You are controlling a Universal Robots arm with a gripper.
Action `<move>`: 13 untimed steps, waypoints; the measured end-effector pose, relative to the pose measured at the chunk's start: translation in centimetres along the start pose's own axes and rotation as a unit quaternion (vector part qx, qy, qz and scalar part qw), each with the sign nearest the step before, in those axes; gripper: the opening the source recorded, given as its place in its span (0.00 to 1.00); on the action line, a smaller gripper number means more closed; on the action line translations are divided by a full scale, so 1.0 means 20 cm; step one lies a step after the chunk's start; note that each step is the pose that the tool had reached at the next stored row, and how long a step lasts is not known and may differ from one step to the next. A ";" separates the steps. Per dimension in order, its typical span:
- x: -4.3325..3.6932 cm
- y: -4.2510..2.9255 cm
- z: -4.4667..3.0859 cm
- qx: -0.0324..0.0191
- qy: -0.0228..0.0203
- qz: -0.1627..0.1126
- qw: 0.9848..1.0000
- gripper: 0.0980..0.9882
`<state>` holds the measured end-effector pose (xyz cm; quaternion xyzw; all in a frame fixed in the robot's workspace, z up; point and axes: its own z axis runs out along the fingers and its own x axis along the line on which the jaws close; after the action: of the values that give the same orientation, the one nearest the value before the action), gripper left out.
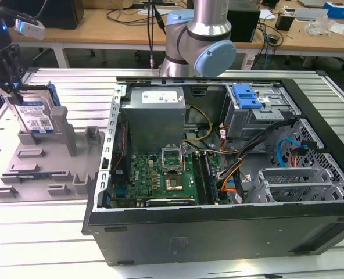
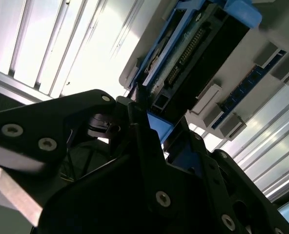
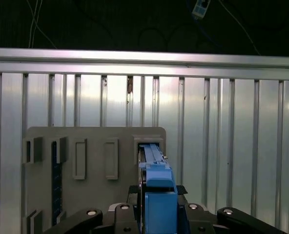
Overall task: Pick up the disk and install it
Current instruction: 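Pick up the disk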
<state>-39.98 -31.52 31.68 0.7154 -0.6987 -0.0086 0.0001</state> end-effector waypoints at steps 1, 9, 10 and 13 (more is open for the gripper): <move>0.000 0.000 -0.015 0.000 -0.001 0.000 1.000 0.30; -0.001 0.001 -0.112 0.000 -0.008 0.000 1.000 0.30; -0.002 0.001 -0.133 0.000 -0.009 0.000 1.000 0.30; -0.002 0.002 -0.204 0.000 -0.012 0.000 1.000 0.30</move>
<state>-39.97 -31.53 35.77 0.7153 -0.6986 -0.0166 -0.0082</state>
